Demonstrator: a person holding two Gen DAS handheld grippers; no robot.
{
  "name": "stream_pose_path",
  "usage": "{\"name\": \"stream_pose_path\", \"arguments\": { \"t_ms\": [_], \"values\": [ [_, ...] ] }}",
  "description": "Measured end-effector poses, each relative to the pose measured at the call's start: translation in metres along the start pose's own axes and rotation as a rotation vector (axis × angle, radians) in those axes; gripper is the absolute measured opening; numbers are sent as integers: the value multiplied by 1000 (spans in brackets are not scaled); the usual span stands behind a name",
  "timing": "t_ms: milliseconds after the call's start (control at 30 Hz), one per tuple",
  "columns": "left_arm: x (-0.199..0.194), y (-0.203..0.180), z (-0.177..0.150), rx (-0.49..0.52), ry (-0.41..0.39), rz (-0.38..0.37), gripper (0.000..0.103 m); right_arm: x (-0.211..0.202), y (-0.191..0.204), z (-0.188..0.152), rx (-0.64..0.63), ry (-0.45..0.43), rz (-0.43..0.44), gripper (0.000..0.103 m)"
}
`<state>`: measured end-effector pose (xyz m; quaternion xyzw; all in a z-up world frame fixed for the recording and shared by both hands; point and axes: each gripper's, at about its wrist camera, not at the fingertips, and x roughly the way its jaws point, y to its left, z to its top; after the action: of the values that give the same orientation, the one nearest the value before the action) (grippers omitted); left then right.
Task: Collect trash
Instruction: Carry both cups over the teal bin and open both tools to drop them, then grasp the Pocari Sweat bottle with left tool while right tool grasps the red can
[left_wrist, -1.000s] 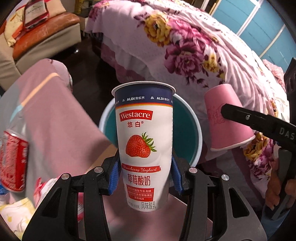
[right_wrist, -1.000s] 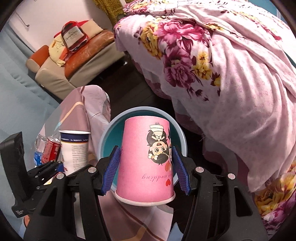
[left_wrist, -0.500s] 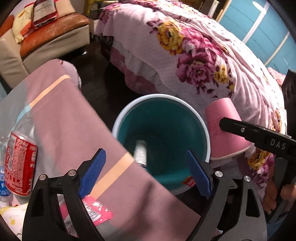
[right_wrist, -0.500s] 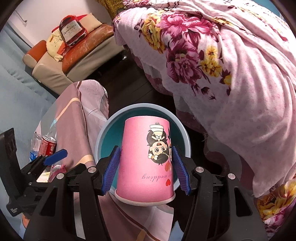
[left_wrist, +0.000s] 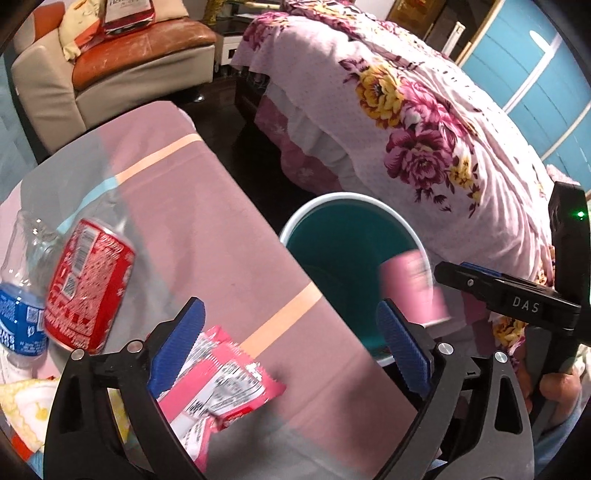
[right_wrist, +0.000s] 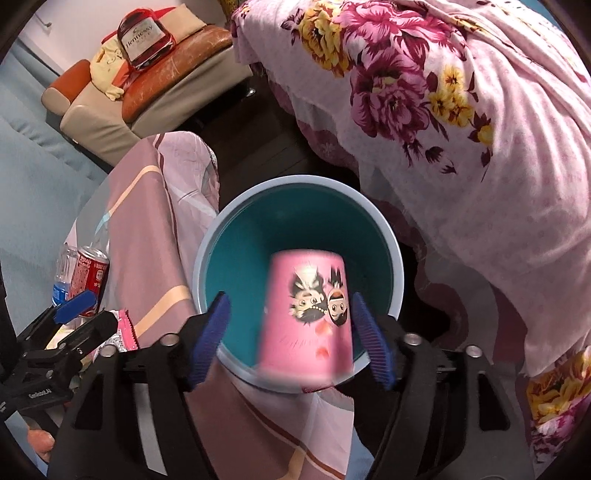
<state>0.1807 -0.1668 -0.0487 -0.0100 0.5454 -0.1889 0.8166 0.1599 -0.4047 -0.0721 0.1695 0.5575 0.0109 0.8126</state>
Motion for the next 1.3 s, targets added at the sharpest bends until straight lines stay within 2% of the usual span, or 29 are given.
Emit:
{"name": "stream_pose_path", "arguments": {
  "t_ms": [233,433,667,867,1067,1300],
  "values": [
    [-23,8,-8,2,-26,12,94,-15,15,-5,-5,-11,6,77],
    [-50,27,-15,-7,-63,53,95,-21,41,-11,-39,-7,25,77],
    [-85,77,-20,-45,-99,133,95,-23,83,-13,-102,3,41,77],
    [-99,130,-29,-69,-83,209,95,-10,127,-12,-168,39,52,77],
    [-99,183,-38,-109,-52,227,95,14,176,-10,-235,94,74,77],
    [-87,223,-40,-135,-28,193,95,48,227,-6,-254,145,93,77]
  ]
}}
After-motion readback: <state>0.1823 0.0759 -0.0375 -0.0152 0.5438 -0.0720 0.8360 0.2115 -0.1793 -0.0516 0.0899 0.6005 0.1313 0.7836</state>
